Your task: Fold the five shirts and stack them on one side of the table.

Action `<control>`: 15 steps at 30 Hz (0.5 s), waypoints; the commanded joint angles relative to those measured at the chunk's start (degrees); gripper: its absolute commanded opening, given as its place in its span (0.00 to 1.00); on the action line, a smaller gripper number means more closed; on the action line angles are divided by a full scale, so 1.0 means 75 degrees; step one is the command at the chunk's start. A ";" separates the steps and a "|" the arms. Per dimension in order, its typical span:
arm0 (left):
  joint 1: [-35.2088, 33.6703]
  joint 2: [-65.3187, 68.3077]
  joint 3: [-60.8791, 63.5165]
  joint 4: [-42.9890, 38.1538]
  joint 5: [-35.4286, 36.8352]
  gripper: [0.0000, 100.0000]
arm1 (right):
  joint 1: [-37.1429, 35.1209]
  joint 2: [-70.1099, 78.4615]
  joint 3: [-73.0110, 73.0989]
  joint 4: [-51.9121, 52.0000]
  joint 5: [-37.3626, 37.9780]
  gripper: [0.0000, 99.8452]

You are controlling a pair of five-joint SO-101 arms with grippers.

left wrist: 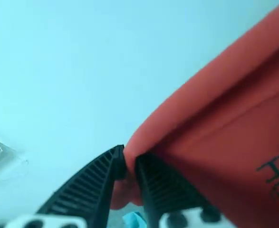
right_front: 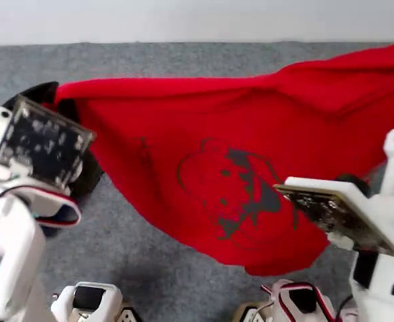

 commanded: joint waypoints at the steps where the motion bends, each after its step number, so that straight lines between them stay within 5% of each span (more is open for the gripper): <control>1: -0.0047 -0.0070 -0.0592 0.0352 -0.0469 0.02 | 0.0170 -0.0252 -0.0141 0.0147 0.0035 0.01; 15: -0.0117 -0.0070 -0.2163 0.1465 -0.1160 0.02 | 0.0873 -0.1401 -0.0141 0.1541 0.0070 0.01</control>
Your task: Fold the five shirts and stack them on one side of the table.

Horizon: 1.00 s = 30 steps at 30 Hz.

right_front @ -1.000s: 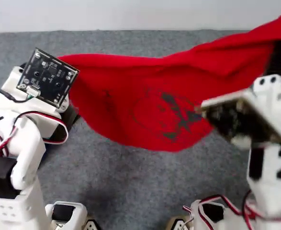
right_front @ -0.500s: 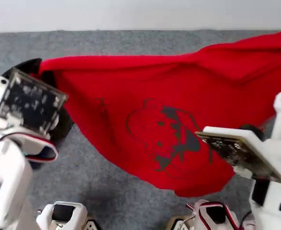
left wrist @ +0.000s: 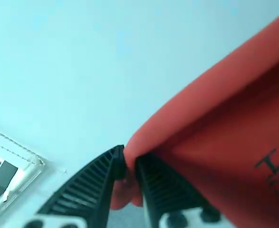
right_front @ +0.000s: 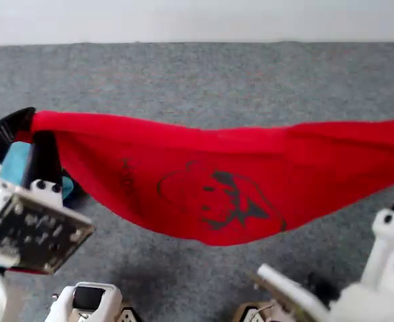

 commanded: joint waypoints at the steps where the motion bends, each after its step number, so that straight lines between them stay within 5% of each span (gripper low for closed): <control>1: -0.0047 -0.0012 -0.0182 0.0129 -0.0117 0.02 | 0.0193 -0.0041 -0.0129 -0.0006 0.0047 0.01; 6: 0.0012 0.0070 0.0053 0.0094 -0.0117 0.02 | 0.0193 0.0053 -0.0094 0.0029 0.0059 0.01; 13: 0.0023 0.0070 0.2596 -0.0504 -0.0445 0.02 | -0.0100 0.0627 0.1618 -0.0064 0.0059 0.01; 20: -0.0035 0.0070 0.6089 -0.3446 -0.0539 0.02 | -0.1026 0.1483 0.3376 -0.0568 0.0023 0.01; 30: -0.0234 0.1184 0.8692 -0.7103 -0.1465 0.02 | -0.1694 0.2432 0.6634 -0.4214 0.0012 0.01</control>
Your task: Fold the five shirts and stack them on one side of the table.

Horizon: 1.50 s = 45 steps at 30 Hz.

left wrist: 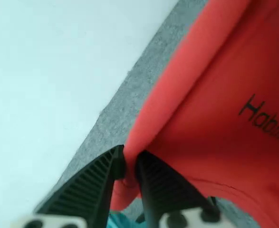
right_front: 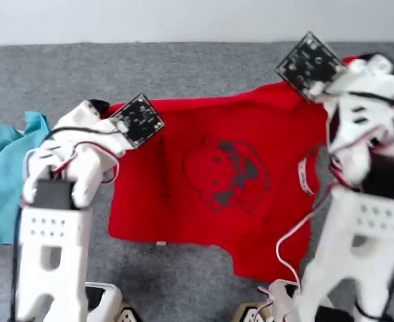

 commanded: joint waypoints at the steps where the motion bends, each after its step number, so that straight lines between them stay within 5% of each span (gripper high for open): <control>1: -0.0270 0.0879 -0.0123 -0.1008 -0.0152 0.02 | -0.0275 0.0170 0.0926 -0.1530 0.0023 0.01; 13: -0.0610 0.5181 -0.3382 -0.1711 -0.0164 0.02 | -0.0580 0.2127 0.2274 -0.6171 0.0059 0.01; 23: -0.0563 0.6892 -0.5480 -0.0844 -0.0164 0.02 | -0.0615 0.3581 0.1172 -0.6652 0.0059 0.01; 38: -0.0129 0.6517 -0.5550 0.3540 -0.0774 0.02 | -0.0580 0.2151 0.1160 -0.0322 0.0070 0.01; 45: -0.0070 0.6517 -0.5562 0.4571 -0.0774 0.02 | -0.0580 0.1272 0.1137 0.2221 0.0059 0.01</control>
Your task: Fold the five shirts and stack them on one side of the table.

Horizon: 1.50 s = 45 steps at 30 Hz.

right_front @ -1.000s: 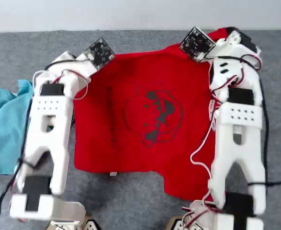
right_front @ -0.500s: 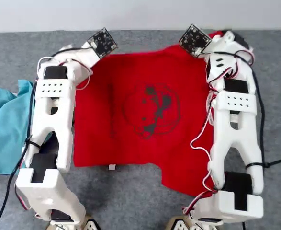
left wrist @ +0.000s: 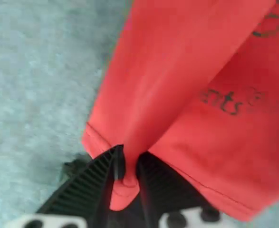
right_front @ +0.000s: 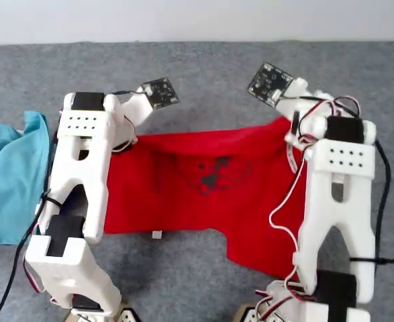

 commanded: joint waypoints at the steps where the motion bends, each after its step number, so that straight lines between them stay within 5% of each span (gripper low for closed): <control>1: 0.0023 -0.0445 -0.0334 0.0445 -0.0082 0.02 | -0.0018 -0.0733 -0.0527 0.1295 0.0012 0.01; 13: 0.0082 -0.0363 -0.0217 0.1993 -0.0070 0.02 | -0.0018 -0.1201 -0.0492 0.4624 -0.0023 0.01; 23: 0.0375 -0.0363 0.1377 0.2040 -0.0082 0.02 | 0.0557 -0.1682 0.0821 0.4659 -0.0105 0.01; 45: 0.0035 -0.0375 0.2198 0.1500 -0.0340 0.05 | 0.0545 -0.2772 0.3423 0.4636 -0.0105 0.03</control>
